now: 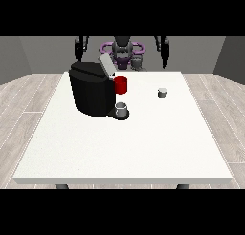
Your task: Insert the coffee pod into the coffee machine and close the lid
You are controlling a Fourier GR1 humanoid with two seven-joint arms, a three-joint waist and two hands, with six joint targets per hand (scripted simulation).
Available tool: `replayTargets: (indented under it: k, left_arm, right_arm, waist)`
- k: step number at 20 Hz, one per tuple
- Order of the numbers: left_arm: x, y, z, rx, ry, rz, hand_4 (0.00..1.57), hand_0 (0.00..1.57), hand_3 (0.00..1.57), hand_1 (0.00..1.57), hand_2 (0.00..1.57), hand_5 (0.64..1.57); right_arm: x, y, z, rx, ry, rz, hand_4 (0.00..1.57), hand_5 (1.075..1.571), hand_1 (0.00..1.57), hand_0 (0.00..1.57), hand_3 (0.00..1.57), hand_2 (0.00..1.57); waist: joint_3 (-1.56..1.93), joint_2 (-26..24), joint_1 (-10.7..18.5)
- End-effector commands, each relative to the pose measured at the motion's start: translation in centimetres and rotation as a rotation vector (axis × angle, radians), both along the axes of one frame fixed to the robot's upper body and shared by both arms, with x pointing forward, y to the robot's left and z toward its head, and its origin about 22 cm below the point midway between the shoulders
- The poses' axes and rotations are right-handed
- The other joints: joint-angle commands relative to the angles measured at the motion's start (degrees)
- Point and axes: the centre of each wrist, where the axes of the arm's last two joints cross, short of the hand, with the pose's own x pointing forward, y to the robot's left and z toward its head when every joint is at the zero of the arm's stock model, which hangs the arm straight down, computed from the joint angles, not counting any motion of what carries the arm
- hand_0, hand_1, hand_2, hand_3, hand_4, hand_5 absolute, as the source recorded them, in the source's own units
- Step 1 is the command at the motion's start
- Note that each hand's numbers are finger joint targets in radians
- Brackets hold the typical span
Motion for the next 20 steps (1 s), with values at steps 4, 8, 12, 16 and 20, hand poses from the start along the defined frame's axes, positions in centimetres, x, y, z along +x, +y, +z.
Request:
replayTargets:
  k: [4, 8, 12, 16, 20]
  left_arm:
    - [0.7, 3.6, 1.4, 0.198, -0.084, -0.115, 0.00, 0.00, 0.00, 0.00, 0.00, 1.571]
    - [-0.8, 6.6, 1.6, 0.346, -0.136, -0.267, 0.00, 0.00, 0.00, 0.00, 0.00, 1.571]
    - [0.6, 8.6, 2.2, 0.456, -0.111, -0.219, 0.00, 0.00, 0.00, 0.00, 0.00, 1.571]
    - [3.8, 10.0, 5.5, 0.534, -0.095, -0.228, 0.00, 0.00, 0.00, 0.00, 0.00, 1.571]
    - [5.5, 13.1, 4.7, 0.575, -0.061, -0.163, 0.00, 0.00, 0.00, 0.00, 0.00, 1.571]
  right_arm:
    - [0.0, -1.2, -1.5, 0.031, 0.013, -0.066, 0.00, 1.571, 0.00, 0.00, 0.00, 0.00]
    - [-0.4, -1.4, -2.2, -0.076, -0.025, -0.258, 0.00, 1.571, 0.00, 0.00, 0.00, 0.00]
    - [0.3, -1.1, -0.8, -0.111, -0.042, -0.227, 0.00, 1.571, 0.00, 0.00, 0.00, 0.00]
    - [2.2, 0.4, -0.1, -0.111, -0.089, -0.227, 0.00, 1.571, 0.00, 0.00, 0.00, 0.00]
    - [2.5, 3.5, 2.1, -0.093, -0.137, -0.132, 0.00, 1.571, 0.00, 0.00, 0.00, 0.00]
  waist:
    - [-0.40, 0.5, 0.1]
    - [-0.43, -0.4, 1.8]
    - [-0.43, 0.5, -1.5]
    - [-0.41, 4.0, -2.4]
    - [-0.46, 8.3, -7.1]
